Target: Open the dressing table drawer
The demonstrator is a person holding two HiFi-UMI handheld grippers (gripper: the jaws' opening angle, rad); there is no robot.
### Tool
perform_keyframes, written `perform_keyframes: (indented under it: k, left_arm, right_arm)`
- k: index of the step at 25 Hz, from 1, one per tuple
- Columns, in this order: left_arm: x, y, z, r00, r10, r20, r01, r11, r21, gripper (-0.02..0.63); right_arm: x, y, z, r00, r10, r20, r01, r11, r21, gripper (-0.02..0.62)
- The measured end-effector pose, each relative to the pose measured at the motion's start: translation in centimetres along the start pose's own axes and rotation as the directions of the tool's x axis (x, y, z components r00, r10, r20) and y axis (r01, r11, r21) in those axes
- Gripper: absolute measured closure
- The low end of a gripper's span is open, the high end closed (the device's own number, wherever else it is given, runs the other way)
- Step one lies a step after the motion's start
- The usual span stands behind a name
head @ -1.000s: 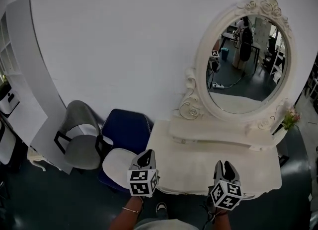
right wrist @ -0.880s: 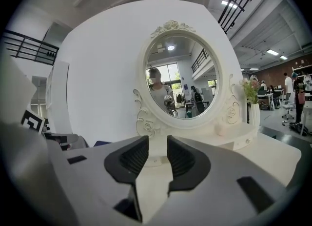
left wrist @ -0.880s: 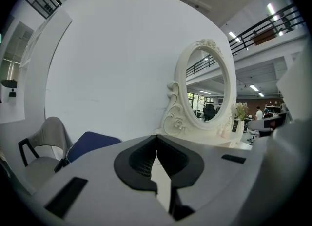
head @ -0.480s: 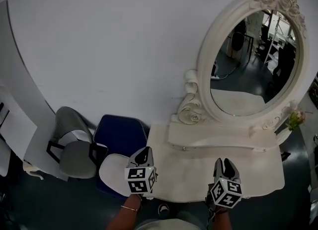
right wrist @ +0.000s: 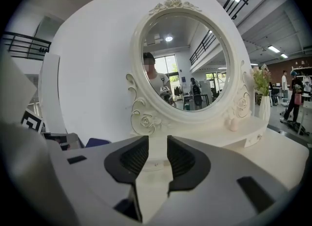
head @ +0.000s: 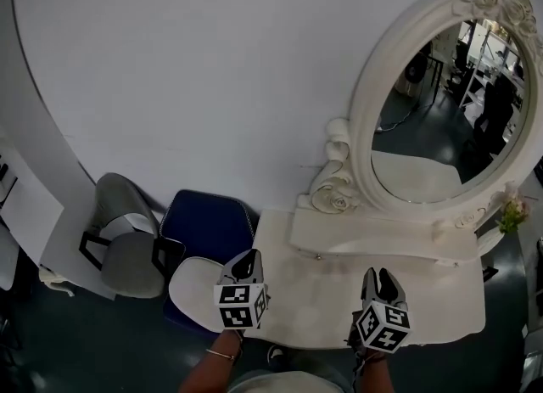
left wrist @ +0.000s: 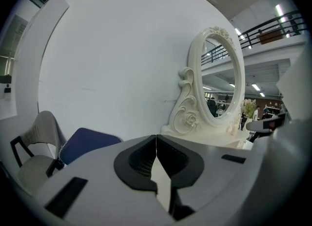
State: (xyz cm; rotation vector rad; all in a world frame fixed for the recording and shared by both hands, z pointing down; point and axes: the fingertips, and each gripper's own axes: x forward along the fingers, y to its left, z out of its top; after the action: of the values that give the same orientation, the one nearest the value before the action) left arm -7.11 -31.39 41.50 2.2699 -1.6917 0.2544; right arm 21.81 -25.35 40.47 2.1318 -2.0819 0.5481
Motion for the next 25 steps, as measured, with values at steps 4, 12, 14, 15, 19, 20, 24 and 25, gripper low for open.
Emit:
perform_keyframes:
  k: [4, 12, 14, 15, 19, 20, 24, 25]
  left_arm:
    - [0.4, 0.5, 0.5, 1.000, 0.016, 0.003, -0.016, 1.000, 0.003, 0.586]
    - [1.0, 1.9, 0.6, 0.999, 0.054, -0.006, -0.054, 0.998, -0.010, 0.586]
    - [1.0, 2.5, 0.7, 0.998, 0.067, -0.004, -0.067, 0.998, -0.013, 0.586]
    - [1.0, 2.7, 0.8, 0.997, 0.074, -0.003, -0.074, 0.997, -0.015, 0.586]
    - [0.9, 3.7, 0.7, 0.995, 0.103, -0.003, -0.103, 0.994, -0.025, 0.586]
    - [0.8, 4.0, 0.6, 0.994, 0.111, -0.005, -0.111, 0.993, -0.029, 0.586]
    - [0.3, 5.4, 0.0, 0.989, 0.147, -0.021, -0.148, 0.988, -0.043, 0.586]
    - [0.2, 5.7, -0.2, 0.987, 0.156, -0.026, -0.157, 0.986, -0.047, 0.586]
  right_arm:
    - [1.6, 0.7, 0.8, 1.000, 0.025, 0.001, -0.025, 1.000, -0.004, 0.469]
    - [4.0, 2.5, 1.4, 0.997, 0.076, -0.013, -0.076, 0.997, -0.019, 0.469]
    - [4.5, 2.8, 1.4, 0.996, 0.086, -0.018, -0.086, 0.996, -0.023, 0.469]
    - [4.8, 3.0, 1.4, 0.996, 0.091, -0.020, -0.092, 0.995, -0.025, 0.469]
    - [5.8, 3.9, 1.4, 0.993, 0.115, -0.033, -0.116, 0.993, -0.036, 0.469]
    - [6.1, 4.1, 1.4, 0.992, 0.123, -0.036, -0.124, 0.992, -0.039, 0.469]
    - [7.3, 5.5, 1.4, 0.986, 0.156, -0.053, -0.158, 0.986, -0.052, 0.469]
    - [7.6, 5.8, 1.3, 0.985, 0.164, -0.059, -0.167, 0.984, -0.055, 0.469]
